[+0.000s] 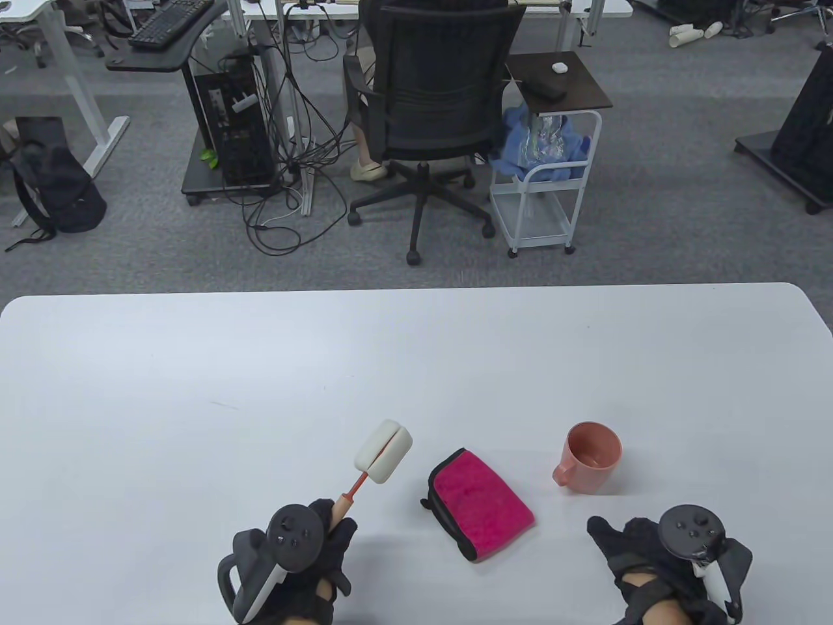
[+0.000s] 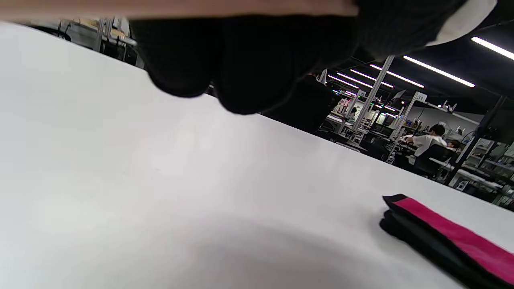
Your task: Brush the water cup with the cup brush
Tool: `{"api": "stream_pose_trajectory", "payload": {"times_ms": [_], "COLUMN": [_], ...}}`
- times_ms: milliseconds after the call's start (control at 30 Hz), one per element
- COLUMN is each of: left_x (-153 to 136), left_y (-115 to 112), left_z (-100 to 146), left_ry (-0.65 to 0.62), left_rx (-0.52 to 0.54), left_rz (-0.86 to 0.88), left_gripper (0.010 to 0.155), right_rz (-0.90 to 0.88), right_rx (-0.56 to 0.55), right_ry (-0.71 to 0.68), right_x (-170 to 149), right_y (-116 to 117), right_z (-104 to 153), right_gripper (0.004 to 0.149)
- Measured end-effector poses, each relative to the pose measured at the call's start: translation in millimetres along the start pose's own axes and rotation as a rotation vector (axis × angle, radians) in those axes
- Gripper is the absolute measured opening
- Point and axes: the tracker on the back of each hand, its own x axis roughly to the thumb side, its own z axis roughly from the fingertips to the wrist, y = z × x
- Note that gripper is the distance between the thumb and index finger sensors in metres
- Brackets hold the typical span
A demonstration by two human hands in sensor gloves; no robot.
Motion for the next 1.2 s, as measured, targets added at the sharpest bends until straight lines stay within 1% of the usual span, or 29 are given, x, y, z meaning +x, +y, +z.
{"api": "stream_pose_trajectory", "payload": {"times_ms": [33,100,200,233,333,400,500,633,667,733,767,833,900,1033,1200], "left_x": [-0.9,-3.4,-5.9,-5.8,-3.3,-1.4,0.0,1.1,1.6,2.1,2.0,1.7,0.8,-1.3,-2.3], "left_y": [0.1,2.2,3.4,3.4,3.7,3.6,2.3,0.2,-0.1,-0.4,-0.8,-1.3,-2.2,-3.9,-4.4], "left_z": [0.1,0.8,1.9,2.2,3.4,3.6,2.3,-1.2,-1.4,-1.4,-1.4,-0.8,-0.2,-0.1,-1.8], "left_ry": [-0.002,-0.009,-0.014,-0.017,-0.033,-0.045,-0.053,-0.052,-0.053,-0.056,-0.055,-0.052,-0.046,-0.034,-0.024], "left_rx": [-0.005,-0.001,-0.007,-0.01,-0.008,-0.011,-0.026,-0.046,-0.047,-0.047,-0.047,-0.053,-0.059,-0.065,-0.069], "left_rz": [0.018,0.001,0.026,0.042,0.058,0.066,0.068,0.078,0.08,0.081,0.08,0.084,0.085,0.077,0.072], "left_gripper": [0.051,0.051,0.051,0.051,0.051,0.051,0.051,0.051,0.051,0.051,0.051,0.051,0.051,0.051,0.051], "right_rz": [0.006,0.032,-0.05,-0.112,-0.18,-0.155,-0.146,-0.128,-0.139,-0.102,-0.089,-0.094,-0.073,-0.04,-0.015], "right_rx": [-0.014,-0.027,-0.036,-0.041,-0.058,-0.065,-0.046,-0.067,-0.075,-0.068,-0.079,-0.108,-0.126,-0.167,-0.253], "right_ry": [0.022,0.075,0.151,0.188,0.251,0.278,0.306,0.331,0.327,0.332,0.327,0.312,0.3,0.285,0.212], "right_x": [8.2,27.5,46.3,50.0,56.7,57.4,54.1,48.6,47.6,46.5,45.0,41.8,38.9,32.3,23.7], "right_y": [1.5,5.8,16.0,21.0,34.6,40.5,45.3,47.0,47.1,47.0,47.0,46.1,43.8,37.4,24.3], "right_z": [-1.5,-6.3,-12.4,-14.6,-22.8,-29.7,-39.1,-46.8,-48.0,-49.7,-50.1,-51.8,-53.8,-58.0,-58.2], "right_gripper": [0.085,0.088,0.096,0.098,0.101,0.104,0.106,0.105,0.102,0.093,0.087,0.071,0.062,0.054,0.047]}}
